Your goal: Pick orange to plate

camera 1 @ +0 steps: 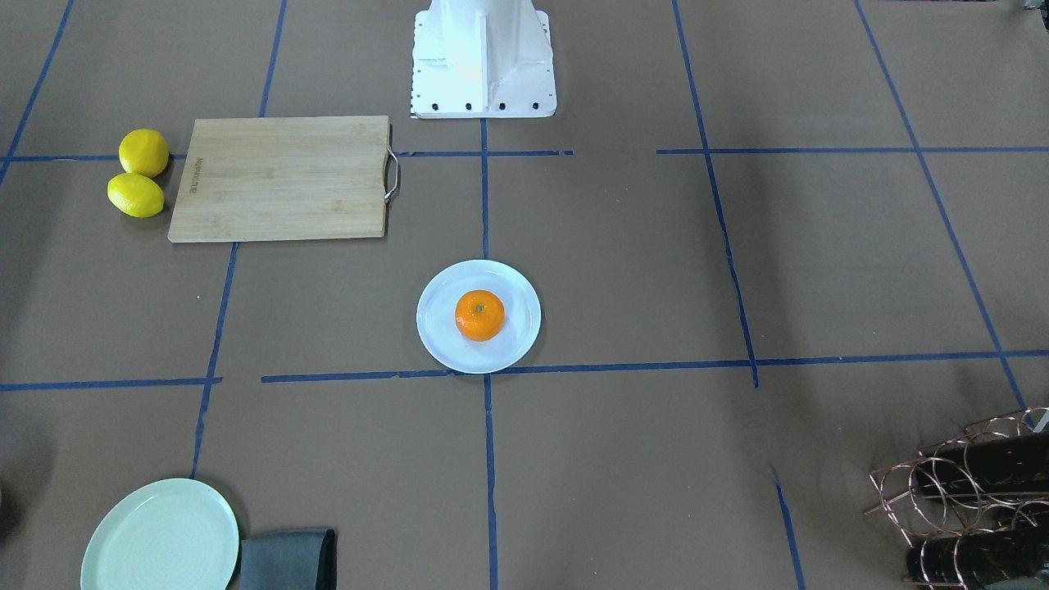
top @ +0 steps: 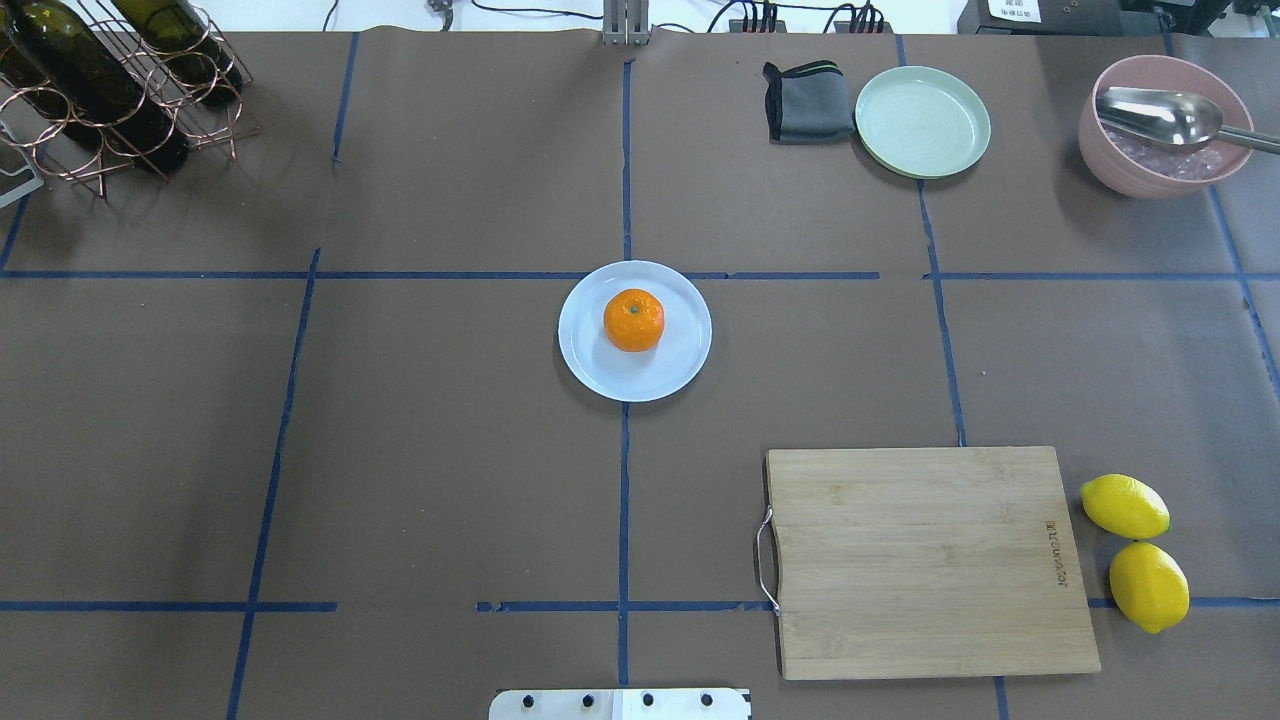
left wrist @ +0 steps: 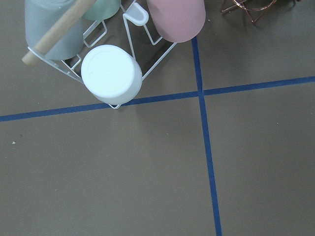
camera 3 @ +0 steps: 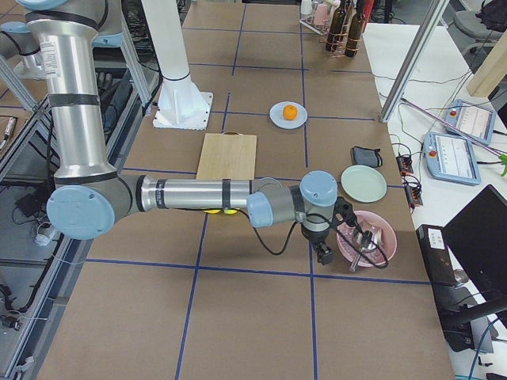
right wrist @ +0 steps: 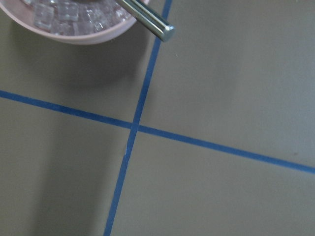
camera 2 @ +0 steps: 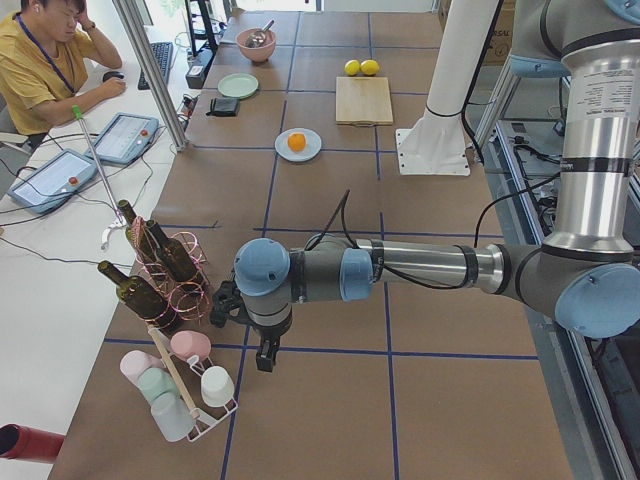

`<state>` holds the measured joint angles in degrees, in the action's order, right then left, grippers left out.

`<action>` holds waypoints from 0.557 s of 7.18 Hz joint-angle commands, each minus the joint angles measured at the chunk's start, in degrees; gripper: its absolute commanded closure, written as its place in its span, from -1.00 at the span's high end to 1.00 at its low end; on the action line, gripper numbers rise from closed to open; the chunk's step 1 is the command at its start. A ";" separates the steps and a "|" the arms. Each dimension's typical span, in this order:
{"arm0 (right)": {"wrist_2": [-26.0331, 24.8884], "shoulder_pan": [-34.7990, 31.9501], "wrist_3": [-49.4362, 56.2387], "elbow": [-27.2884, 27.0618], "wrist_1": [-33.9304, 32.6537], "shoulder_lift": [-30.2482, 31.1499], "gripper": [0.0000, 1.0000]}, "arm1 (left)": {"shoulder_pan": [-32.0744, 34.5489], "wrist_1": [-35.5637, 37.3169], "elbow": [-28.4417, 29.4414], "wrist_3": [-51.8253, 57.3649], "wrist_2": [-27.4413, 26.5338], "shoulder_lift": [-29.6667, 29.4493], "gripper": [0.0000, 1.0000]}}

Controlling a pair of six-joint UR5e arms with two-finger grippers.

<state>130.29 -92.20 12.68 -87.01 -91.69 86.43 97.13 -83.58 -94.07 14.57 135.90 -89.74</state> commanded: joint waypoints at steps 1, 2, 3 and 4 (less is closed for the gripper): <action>-0.21 -0.09 0.33 0.17 -5.18 1.89 1.00 | -0.01 0.00 0.03 0.37 0.16 0.00 1.00; -0.13 -0.09 -0.28 0.00 -5.17 1.90 1.00 | -0.01 0.00 0.03 0.37 0.16 0.09 1.00; 0.05 -0.09 -0.20 -0.35 -4.30 1.90 1.00 | -0.10 0.00 0.03 0.46 0.07 0.35 1.00; 0.31 -0.09 0.24 -0.18 -2.46 1.99 1.00 | -0.28 -0.26 -0.23 1.33 0.07 0.70 1.00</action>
<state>130.35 -92.29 12.63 -87.18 -95.75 88.31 97.00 -83.65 -94.11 15.23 135.99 -89.38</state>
